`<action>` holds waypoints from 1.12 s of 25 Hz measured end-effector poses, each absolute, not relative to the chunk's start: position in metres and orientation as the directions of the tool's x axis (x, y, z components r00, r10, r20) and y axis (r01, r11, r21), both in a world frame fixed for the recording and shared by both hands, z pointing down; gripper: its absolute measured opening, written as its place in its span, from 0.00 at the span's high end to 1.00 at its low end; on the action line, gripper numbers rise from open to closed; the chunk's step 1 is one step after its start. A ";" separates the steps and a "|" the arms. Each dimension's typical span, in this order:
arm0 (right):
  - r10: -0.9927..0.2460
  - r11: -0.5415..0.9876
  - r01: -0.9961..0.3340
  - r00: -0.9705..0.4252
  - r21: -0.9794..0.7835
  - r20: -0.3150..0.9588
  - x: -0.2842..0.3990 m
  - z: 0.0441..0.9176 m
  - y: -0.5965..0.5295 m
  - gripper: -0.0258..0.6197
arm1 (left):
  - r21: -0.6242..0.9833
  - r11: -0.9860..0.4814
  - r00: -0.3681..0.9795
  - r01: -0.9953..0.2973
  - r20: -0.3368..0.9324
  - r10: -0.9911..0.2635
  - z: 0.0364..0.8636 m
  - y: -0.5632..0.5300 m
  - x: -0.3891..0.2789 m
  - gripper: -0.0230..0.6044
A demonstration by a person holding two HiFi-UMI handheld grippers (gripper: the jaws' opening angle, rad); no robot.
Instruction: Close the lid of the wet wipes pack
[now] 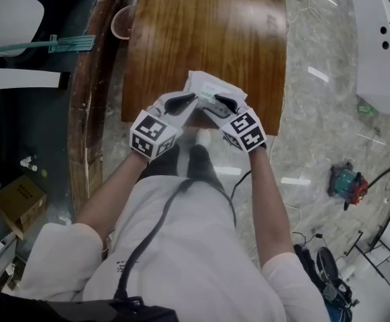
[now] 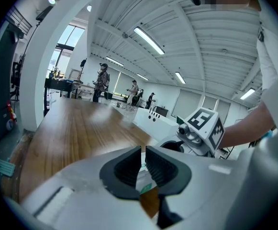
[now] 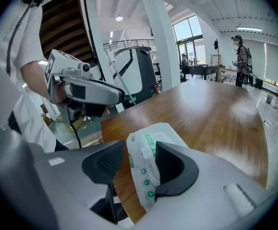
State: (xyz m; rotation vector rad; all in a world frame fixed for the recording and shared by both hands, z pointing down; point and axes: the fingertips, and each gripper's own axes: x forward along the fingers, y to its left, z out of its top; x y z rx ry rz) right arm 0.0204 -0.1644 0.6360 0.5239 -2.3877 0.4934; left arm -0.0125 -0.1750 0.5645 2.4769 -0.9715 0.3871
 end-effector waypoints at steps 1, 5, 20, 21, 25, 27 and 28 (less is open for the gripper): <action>-0.238 0.853 -0.477 -0.717 -0.213 0.655 0.019 0.636 -0.163 0.63 | 0.305 -0.652 0.713 -0.695 0.411 -0.568 0.564 -0.174 -0.012 0.90; -0.226 0.857 -0.469 -0.712 -0.211 0.665 0.016 0.639 -0.160 0.63 | 0.306 -0.652 0.713 -0.694 0.412 -0.567 0.566 -0.173 -0.013 0.90; -0.209 0.862 -0.465 -0.685 -0.199 0.698 0.011 0.648 -0.158 0.63 | 0.306 -0.650 0.712 -0.696 0.416 -0.566 0.567 -0.168 -0.016 0.90; -0.208 0.863 -0.466 -0.683 -0.198 0.700 0.010 0.649 -0.157 0.63 | 0.306 -0.649 0.712 -0.696 0.415 -0.567 0.568 -0.168 -0.016 0.90; -0.209 0.860 -0.471 -0.676 -0.197 0.707 0.011 0.650 -0.157 0.63 | 0.304 -0.647 0.709 -0.699 0.416 -0.570 0.567 -0.167 -0.017 0.90; -0.210 0.855 -0.479 -0.669 -0.197 0.713 0.011 0.651 -0.158 0.63 | 0.304 -0.646 0.707 -0.700 0.417 -0.571 0.567 -0.168 -0.018 0.90; -0.211 0.853 -0.484 -0.665 -0.197 0.716 0.011 0.652 -0.158 0.63 | 0.304 -0.646 0.707 -0.700 0.417 -0.571 0.567 -0.168 -0.019 0.90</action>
